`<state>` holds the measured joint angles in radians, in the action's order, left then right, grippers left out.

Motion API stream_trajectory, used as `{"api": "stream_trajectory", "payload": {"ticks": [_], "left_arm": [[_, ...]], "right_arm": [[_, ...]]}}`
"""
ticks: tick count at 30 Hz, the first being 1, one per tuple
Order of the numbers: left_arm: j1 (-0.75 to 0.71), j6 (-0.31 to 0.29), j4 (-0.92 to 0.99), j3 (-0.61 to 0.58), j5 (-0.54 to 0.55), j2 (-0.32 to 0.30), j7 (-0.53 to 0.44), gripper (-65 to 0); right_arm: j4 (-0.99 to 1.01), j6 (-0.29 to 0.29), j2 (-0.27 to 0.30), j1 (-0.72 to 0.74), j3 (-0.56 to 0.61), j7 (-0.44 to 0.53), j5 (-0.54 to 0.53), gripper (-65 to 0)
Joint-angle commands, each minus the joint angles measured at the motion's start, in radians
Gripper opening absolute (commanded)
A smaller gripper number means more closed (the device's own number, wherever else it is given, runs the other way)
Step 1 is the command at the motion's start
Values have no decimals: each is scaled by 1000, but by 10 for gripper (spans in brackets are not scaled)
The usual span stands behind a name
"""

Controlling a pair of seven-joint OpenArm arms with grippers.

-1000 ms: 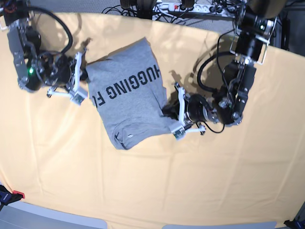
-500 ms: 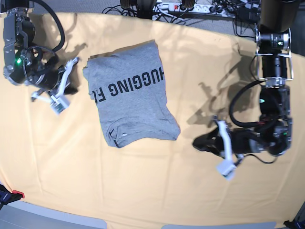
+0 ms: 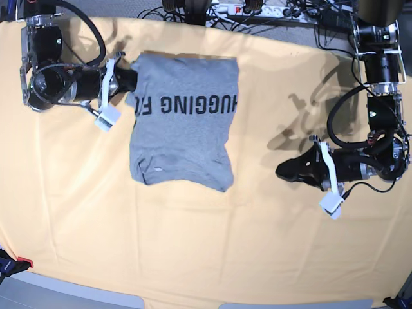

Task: Layout the t-shirt on the table in an organized manner, then fold the t-shirt properly
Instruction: 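Open both grippers and withdraw them from the folded shirt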

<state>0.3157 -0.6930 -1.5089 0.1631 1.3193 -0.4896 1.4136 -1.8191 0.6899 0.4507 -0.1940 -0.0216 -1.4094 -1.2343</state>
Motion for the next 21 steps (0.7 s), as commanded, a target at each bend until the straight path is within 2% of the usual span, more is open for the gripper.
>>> {"api": "stream_trajectory", "payload": {"ticks": [1,8,12,17,21], "left_arm": [[18,-5,-14,8,25,-14,-17,-650],[14,-5,-14,8,37,-15,-17,-650],[13,-5,-16,9,145,-14,-17,-650],[-6,-5,-26,9,164,-11,-17,-650],[-92,-5,-83,10,164,-11,-17,-650]], "right_arm": [[-35,8,12,-8,-6,13,-45,-650],[-93,8,12,-92,-21,13,-41,-650],[-146,8,12,-71,-135,59,-19,-650],[-182,8,9,-68,-325,46,-118,-650],[-182,8,9,-79,-415,13,-218,-650]]}}
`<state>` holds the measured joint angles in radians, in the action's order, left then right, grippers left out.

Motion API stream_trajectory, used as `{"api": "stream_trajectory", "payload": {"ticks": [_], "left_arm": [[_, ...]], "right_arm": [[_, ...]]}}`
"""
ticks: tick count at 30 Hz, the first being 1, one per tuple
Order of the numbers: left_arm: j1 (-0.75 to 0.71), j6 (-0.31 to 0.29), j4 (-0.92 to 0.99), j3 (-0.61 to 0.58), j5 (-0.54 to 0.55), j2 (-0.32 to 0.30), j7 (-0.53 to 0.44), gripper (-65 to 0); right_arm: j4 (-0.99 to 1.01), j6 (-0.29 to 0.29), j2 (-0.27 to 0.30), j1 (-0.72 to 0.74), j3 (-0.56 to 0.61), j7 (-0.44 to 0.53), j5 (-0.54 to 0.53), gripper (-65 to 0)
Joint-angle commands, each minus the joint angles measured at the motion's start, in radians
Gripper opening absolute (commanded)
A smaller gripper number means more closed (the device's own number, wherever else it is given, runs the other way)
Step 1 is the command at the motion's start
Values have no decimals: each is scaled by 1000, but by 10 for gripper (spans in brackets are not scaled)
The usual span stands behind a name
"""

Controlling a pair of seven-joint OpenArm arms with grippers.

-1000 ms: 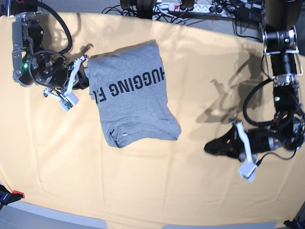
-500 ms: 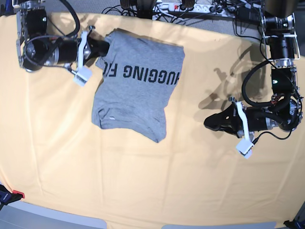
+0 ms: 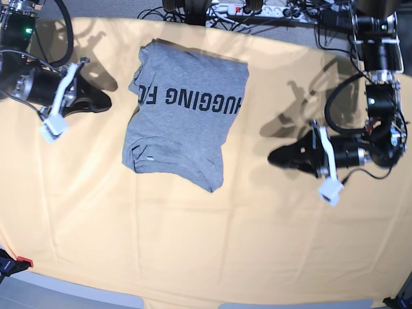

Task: Layout the t-shirt on the table in an organized manner, then fold the t-shirt properly
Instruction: 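Open both grippers and withdraw them from the folded shirt, then tug the folded shirt's edge with the left gripper to square it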

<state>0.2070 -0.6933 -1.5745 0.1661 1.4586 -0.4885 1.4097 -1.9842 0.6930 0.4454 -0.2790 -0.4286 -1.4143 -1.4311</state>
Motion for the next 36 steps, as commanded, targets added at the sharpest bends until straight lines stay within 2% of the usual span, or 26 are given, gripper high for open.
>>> {"api": "stream_trajectory", "payload": {"ticks": [1,3,5,10,12,14,16,19,22,36], "left_arm": [[-18,-5,-39,7,25,-10,-13,-650],[-92,-5,-84,7,11,-7,-13,-650],[-169,2,-123,7,-111,-7,-13,-650],[-323,108,-212,16,-395,8,-101,-650],[-369,134,-229,35,-439,39,-136,-650],[-402,120,-228,45,-415,84,-154,-650],[-424,83,-228,45,-356,133,-144,-650],[-435,56,-228,45,-282,202,-84,-650],[-435,54,-228,45,-262,248,-39,-650],[-530,30,-244,45,-162,256,-13,-650]], "right_arm": [[-17,5,14,0,-22,18,-39,-650],[-17,5,14,-13,-40,18,-39,-650],[-17,5,14,-21,-50,18,-39,-650],[-17,5,15,-23,-52,18,-39,-650],[-17,5,15,-24,-52,18,-39,-650],[-17,5,14,-23,-52,18,-40,-650],[-17,5,15,-23,-52,18,-52,-650],[-17,5,15,-22,-52,18,-52,-650],[-17,5,15,-23,-52,18,-52,-650],[-17,5,15,-23,-52,18,-52,-650]]}}
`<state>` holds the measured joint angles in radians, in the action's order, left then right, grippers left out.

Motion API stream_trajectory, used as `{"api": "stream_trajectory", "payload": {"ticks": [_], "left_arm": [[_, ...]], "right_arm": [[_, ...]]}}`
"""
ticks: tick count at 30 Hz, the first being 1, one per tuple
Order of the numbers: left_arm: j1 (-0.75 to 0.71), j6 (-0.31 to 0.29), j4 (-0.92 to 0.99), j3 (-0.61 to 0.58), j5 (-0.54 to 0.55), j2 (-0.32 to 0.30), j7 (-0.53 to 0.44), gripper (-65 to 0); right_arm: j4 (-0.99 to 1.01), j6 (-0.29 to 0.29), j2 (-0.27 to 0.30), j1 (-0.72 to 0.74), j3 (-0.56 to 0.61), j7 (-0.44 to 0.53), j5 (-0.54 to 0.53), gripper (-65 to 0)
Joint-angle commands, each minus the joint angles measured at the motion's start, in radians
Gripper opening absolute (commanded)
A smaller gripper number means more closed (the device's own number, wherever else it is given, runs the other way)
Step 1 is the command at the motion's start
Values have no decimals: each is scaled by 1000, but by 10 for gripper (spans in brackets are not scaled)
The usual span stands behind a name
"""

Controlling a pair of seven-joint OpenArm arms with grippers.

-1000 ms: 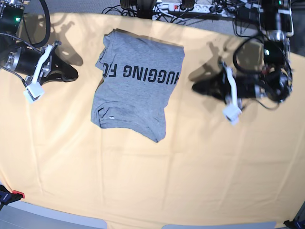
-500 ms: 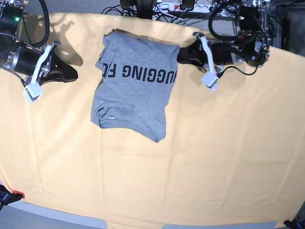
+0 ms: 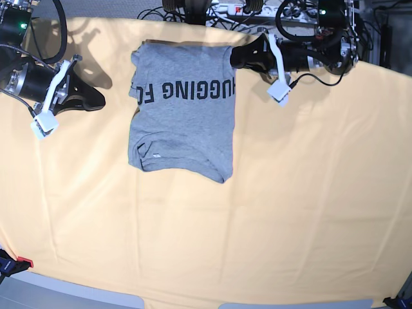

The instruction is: Layout the t-shirt on the table in an organized manner, then fold the t-shirt properly

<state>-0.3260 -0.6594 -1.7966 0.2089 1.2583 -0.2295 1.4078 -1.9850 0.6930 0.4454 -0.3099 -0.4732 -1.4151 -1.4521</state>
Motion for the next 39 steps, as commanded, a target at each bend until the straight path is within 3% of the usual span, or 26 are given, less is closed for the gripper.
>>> {"api": "stream_trajectory", "payload": {"ticks": [1,11,15,19,22,26,33,39], "left_arm": [[1,-3,-32,2,38,-3,-12,-650],[2,-39,-273,19,56,-23,-12,-650],[2,-39,-311,52,61,-23,-12,-650],[-22,-39,-311,108,137,-26,-12,-650],[-49,-39,-311,169,225,-29,-12,-650],[-87,-35,-344,251,225,-65,-12,-650],[-295,1,-534,390,225,-142,-12,-650],[-538,24,-560,457,225,-170,-12,-650]], "right_arm": [[-16,5,15,8,-7,19,-31,-650],[-25,5,14,7,-36,19,-31,-650],[-53,5,14,-2,-159,19,-31,-650],[-56,5,9,-72,-278,19,-31,-650],[-56,5,-27,-144,-347,19,-31,-650],[-57,5,-76,-233,-434,19,-31,-650],[-57,5,-169,-414,-590,19,-31,-650],[-57,-4,-183,-616,-621,19,-31,-650]]}}
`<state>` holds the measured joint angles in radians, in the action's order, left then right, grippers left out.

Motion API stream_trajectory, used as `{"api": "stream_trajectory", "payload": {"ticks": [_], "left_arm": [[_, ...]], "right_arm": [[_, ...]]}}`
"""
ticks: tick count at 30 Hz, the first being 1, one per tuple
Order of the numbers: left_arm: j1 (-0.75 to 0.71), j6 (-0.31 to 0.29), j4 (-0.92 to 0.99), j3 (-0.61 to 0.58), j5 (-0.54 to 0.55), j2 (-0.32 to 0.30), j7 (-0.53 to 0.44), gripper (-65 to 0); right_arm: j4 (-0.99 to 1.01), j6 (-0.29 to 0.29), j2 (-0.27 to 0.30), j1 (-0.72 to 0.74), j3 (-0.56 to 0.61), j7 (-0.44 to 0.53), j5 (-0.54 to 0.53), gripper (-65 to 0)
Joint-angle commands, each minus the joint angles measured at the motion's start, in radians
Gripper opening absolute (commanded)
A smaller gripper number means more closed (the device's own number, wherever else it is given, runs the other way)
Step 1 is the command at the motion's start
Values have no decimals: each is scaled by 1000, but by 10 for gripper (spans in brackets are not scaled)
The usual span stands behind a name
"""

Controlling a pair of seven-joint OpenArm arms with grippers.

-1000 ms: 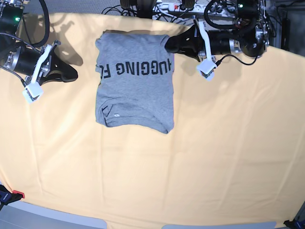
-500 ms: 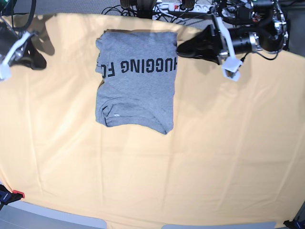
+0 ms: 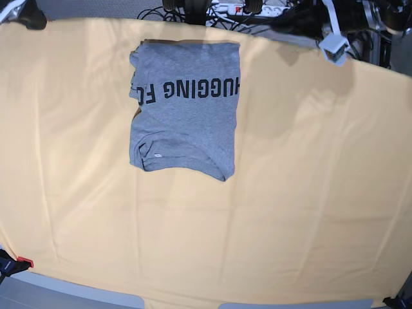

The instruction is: Layout the t-shirt on the table in an organized manner, then fold the t-shirt properly

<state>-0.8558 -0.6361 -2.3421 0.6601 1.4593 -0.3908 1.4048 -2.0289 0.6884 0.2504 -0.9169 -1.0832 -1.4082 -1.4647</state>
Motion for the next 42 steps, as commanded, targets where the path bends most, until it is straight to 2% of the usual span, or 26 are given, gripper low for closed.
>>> {"api": "stream_trajectory", "payload": {"ticks": [1,5,8,12,14,17,22,24,28,30,32,36,40,42], "left_arm": [[-51,1,-14,10,24,-8,-9,-650],[-206,1,-14,10,24,-8,-9,-650],[-299,-6,-14,10,-34,-8,-9,-650],[-387,-42,-14,10,-79,-8,-9,-650],[-402,-55,-14,6,-97,-8,-9,-650],[-375,-62,97,-21,-144,-8,-9,-650],[-241,-62,374,-141,-238,-8,-9,-650],[-175,-62,516,-196,-290,-8,-23,-650],[-20,-62,821,-292,-385,-8,-119,-650],[61,-62,971,-334,-439,-8,-187,-650],[137,-62,1116,-373,-514,-8,-303,-650],[288,-62,1404,-464,-713,-8,-571,-650],[437,-62,1651,-565,-929,-1,-885,-650],[503,-62,1743,-599,-1044,20,-1026,-650]], "right_arm": [[-13,1,10,-45,-11,12,-19,-650],[-13,5,-26,-179,0,12,-19,-650],[-8,10,-43,-265,45,12,-19,-650],[27,10,-42,-350,172,12,-19,-650],[58,10,-42,-349,252,12,-19,-650],[119,10,-34,-312,381,12,-7,-650],[297,10,-34,-185,560,12,251,-650],[395,10,-34,-127,613,80,348,-650],[605,10,-31,-2,705,237,523,-650],[713,10,-20,59,747,323,589,-650],[820,10,-9,114,788,428,659,-650],[1027,10,0,225,851,662,827,-650],[1207,10,-2,336,902,974,1002,-650],[1284,-5,-7,394,934,1084,1094,-650]]}}
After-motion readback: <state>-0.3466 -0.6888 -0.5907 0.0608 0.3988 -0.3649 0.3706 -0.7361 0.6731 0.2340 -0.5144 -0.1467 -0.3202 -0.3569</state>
